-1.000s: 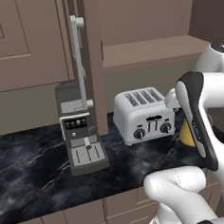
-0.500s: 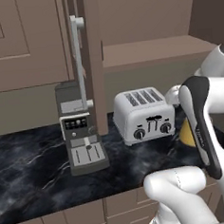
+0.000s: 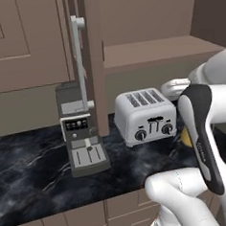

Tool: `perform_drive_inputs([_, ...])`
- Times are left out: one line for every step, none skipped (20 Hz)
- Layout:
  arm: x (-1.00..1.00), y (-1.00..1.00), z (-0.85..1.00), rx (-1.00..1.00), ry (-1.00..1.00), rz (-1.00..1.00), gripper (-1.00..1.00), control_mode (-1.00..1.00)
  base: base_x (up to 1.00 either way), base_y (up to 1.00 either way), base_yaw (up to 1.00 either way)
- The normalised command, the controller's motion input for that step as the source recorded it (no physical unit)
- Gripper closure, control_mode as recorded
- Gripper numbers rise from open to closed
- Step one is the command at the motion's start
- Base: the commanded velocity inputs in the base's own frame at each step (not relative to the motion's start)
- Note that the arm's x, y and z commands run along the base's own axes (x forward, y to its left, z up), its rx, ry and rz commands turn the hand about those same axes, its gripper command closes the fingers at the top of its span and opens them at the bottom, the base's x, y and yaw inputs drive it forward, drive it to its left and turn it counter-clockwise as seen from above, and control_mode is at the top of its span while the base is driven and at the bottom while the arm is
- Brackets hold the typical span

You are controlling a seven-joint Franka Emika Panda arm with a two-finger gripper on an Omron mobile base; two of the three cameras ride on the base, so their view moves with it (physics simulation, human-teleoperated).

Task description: There is a tray on the dining counter. Grab the cup, mug, and pitcher and place them on the tray. The pitcher may be placed next to the tray if it cannot fit the tray.

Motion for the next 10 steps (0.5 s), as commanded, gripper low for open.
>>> perform_drive_inputs([0.0,0.21,0.46,0.0,-0.2,0.0,-1.0,-1.0,0.0,0.0,0.0])
perform_drive_inputs([0.0,0.2,0.46,0.0,-0.2,0.0,-1.0,-1.0,0.0,0.0,0.0])
perform_drive_inputs([0.0,0.18,0.43,0.0,-0.21,0.0,-1.0,-1.0,0.0,0.0,0.0])
perform_drive_inputs([0.0,0.18,0.42,0.0,-0.21,0.0,-1.0,-1.0,0.0,0.0,0.0])
perform_drive_inputs([0.0,0.16,0.38,0.0,-0.22,0.0,-1.0,-1.0,0.0,0.0,0.0])
perform_drive_inputs([0.0,0.17,0.31,0.0,-0.21,0.0,-1.0,-1.0,0.0,0.0,0.0])
perform_drive_inputs([0.0,0.17,0.24,0.0,-0.21,0.0,-1.0,-1.0,0.0,0.0,0.0])
perform_drive_inputs([0.0,0.17,0.18,0.0,-0.2,0.0,-1.0,-1.0,0.0,0.0,0.0])
perform_drive_inputs([0.0,0.17,0.13,0.0,-0.17,0.0,-1.0,-1.0,0.0,0.0,0.0])
perform_drive_inputs([0.0,0.18,0.11,0.0,-0.17,0.0,-1.0,-1.0,0.0,0.0,0.0])
